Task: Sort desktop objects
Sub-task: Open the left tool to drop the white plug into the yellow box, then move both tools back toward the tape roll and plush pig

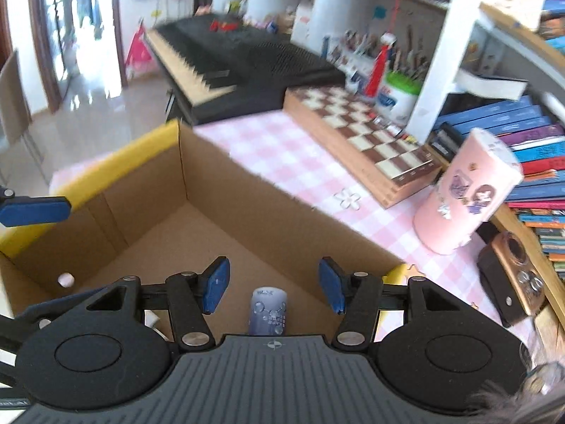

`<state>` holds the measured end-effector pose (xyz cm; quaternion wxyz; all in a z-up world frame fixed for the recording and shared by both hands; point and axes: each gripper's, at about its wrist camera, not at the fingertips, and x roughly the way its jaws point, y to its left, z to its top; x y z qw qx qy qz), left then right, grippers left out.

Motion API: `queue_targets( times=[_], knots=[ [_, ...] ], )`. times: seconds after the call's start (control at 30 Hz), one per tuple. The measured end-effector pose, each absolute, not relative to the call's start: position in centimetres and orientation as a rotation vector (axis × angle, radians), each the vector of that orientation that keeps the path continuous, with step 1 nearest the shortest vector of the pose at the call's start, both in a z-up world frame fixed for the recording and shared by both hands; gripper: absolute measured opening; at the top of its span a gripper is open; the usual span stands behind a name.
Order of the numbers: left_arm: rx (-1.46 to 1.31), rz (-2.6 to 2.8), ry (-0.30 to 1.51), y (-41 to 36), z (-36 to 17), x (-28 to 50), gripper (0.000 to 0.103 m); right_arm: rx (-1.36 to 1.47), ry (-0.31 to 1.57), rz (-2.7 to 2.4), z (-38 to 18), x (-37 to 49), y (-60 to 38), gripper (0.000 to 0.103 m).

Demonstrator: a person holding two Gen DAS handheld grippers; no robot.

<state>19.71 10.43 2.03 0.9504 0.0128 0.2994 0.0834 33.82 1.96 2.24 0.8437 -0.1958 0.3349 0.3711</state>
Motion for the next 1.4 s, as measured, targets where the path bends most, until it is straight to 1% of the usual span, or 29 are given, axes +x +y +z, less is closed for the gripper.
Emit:
queue_targets(
  times=[0.1,0.23,0.43,0.9,1.0,1.07,1.4],
  knots=[
    [0.004,0.188,0.566,10.8,3.3,18.3,0.076,-0.357,0.647,0.761,4.0,32.1,0.5,0.054],
    [-0.019,0.216,0.524,11.3,4.7,16.5,0.082,-0.283,0.565,0.728,6.1,29.2,-1.8,0.054],
    [-0.066,0.217,0.489,11.6,5.9,14.1,0.086,-0.180,0.498,0.639,7.5,25.1,-5.2,0.054],
    [-0.093,0.163,0.491,10.6,5.0,8.9,0.087,-0.052,0.507,0.422,5.7,16.9,-9.0,0.053],
    [-0.085,0.160,0.491,10.4,4.7,7.5,0.089,-0.030,0.516,0.381,5.0,15.0,-9.3,0.053],
    [-0.079,0.159,0.498,10.4,4.5,6.8,0.091,-0.034,0.520,0.361,4.4,13.6,-9.3,0.053],
    [-0.061,0.152,0.532,10.5,3.4,3.4,0.091,-0.091,0.556,0.335,2.4,8.2,-7.7,0.053]
  ],
)
